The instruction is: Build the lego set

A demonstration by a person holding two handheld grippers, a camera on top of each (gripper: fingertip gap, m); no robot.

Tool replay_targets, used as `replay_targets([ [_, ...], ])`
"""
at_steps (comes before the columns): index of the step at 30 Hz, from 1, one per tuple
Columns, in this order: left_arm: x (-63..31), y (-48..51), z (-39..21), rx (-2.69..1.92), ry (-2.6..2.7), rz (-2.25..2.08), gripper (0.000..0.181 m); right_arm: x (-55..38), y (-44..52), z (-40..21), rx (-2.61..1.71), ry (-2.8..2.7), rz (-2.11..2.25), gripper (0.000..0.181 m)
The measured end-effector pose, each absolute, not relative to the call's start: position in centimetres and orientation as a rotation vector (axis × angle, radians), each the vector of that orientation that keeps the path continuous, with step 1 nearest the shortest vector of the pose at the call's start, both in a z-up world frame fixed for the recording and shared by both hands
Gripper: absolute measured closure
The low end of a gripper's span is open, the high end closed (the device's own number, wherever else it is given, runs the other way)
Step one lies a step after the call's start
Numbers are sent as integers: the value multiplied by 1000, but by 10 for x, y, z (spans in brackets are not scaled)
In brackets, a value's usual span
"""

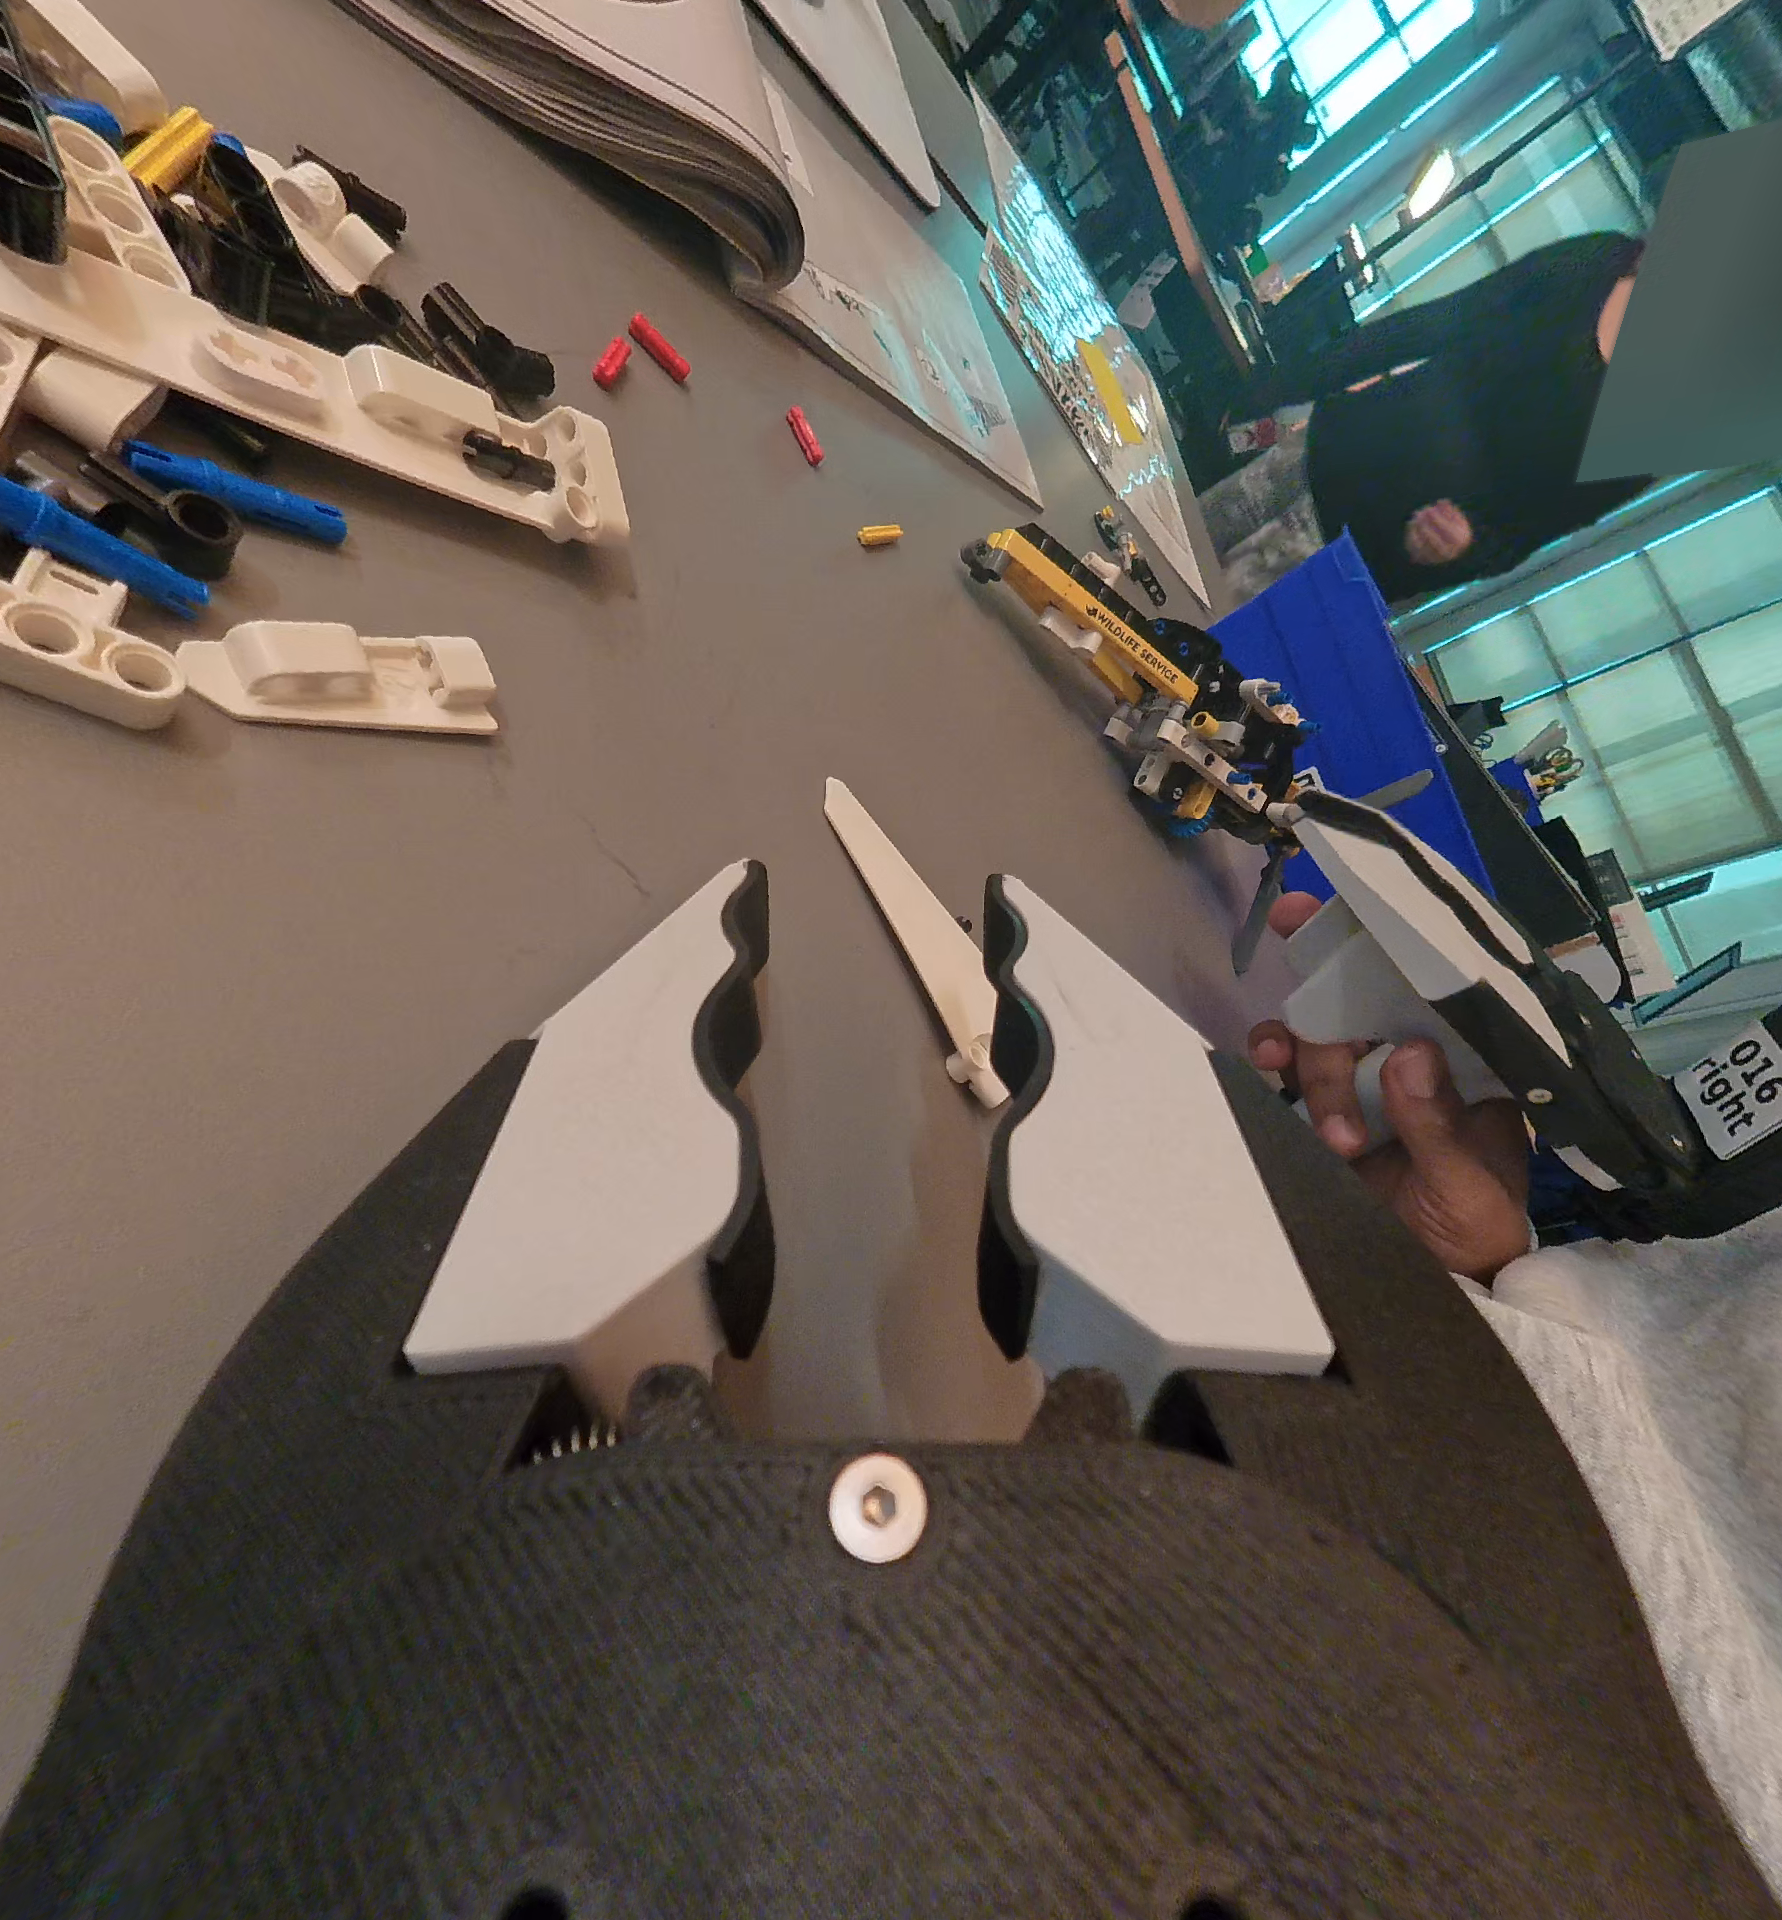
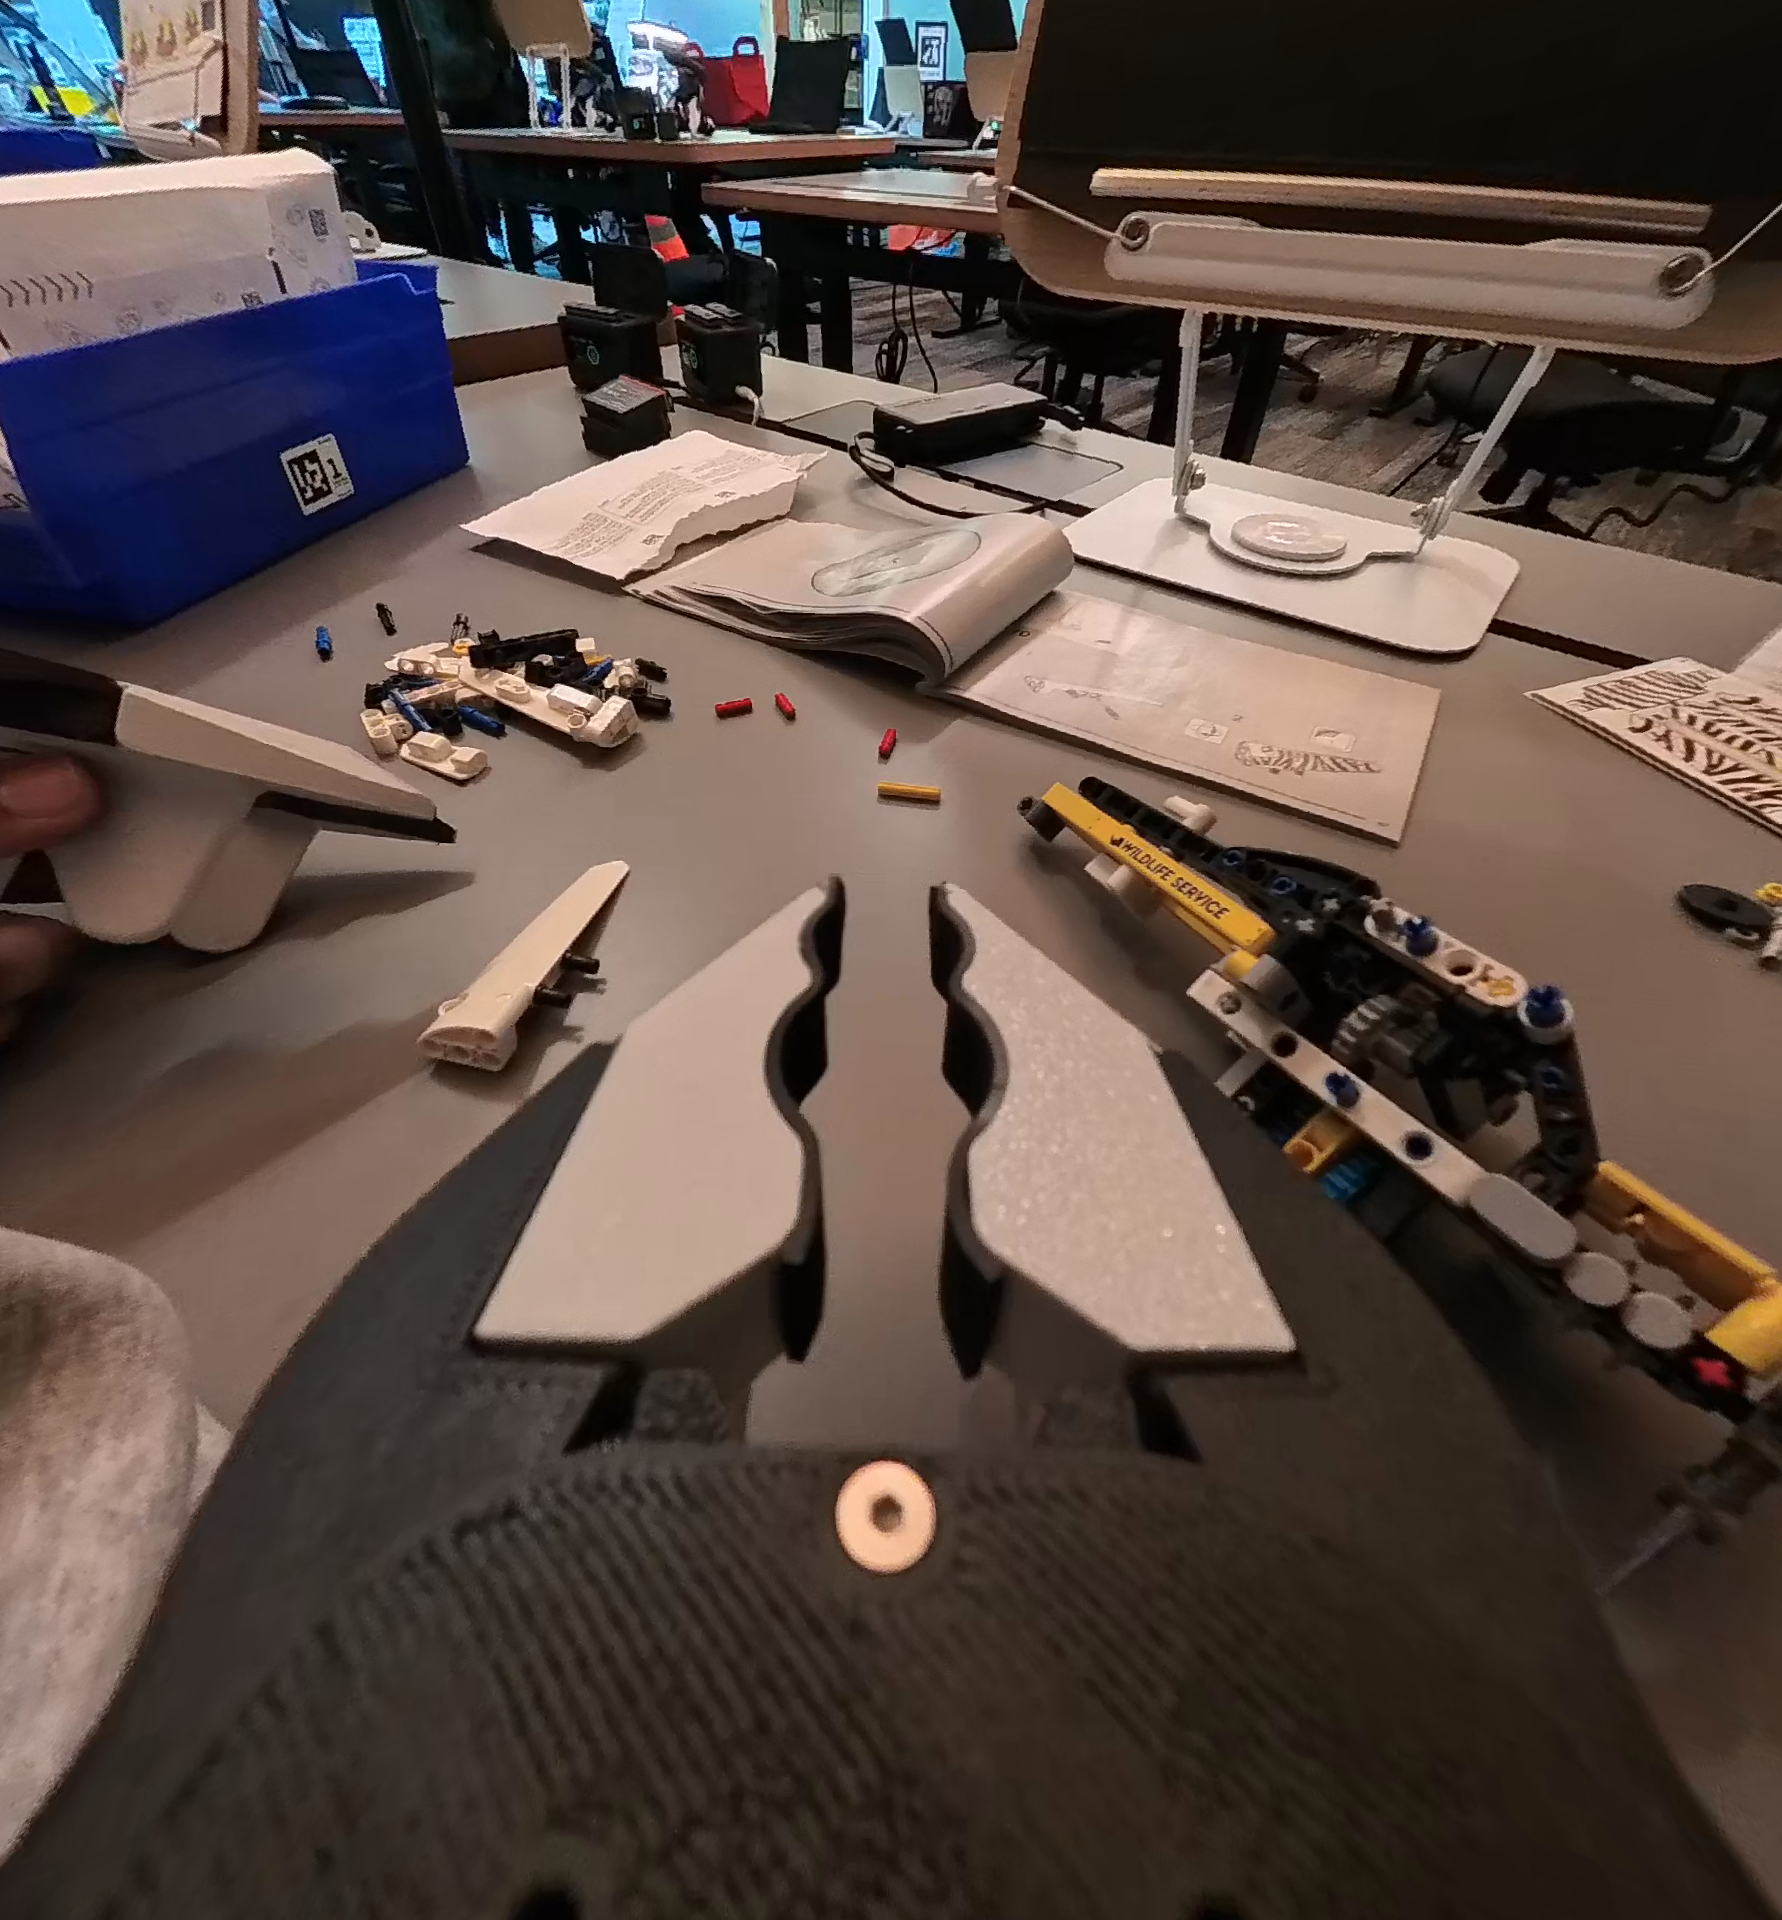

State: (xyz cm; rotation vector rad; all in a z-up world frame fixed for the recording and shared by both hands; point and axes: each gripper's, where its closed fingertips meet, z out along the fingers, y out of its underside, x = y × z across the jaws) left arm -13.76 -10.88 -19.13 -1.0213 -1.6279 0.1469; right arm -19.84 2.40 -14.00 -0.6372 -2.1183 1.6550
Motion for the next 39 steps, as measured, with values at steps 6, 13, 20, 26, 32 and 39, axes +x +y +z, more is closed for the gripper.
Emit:
replay_targets([
  [6, -138, -109, -191, -1021, -1628, 146, 141, -190, 19, -139, -571, -2161, 1716, 133],
  [13, -138, -109, -191, -1020, -1629, 146, 141, -190, 20, -137, -573, -2140, 1733, 106],
  [20, -138, -109, -191, -1018, -1629, 145, 141, -185, 19, -127, -512, -2090, 1831, 120],
  [26, -138, -104, -190, -1048, -1604, 128, 140, -167, 15, -116, -373, -2064, 1956, 151],
  [32, -135, -104, -177, -1052, -1543, 231, 149, -158, 13, -109, -318, -2051, 2053, 152],
  [39, -130, -88, -133, -1241, -1343, 554, 35, -161, 13, -101, -335, -1951, 2086, 85],
])
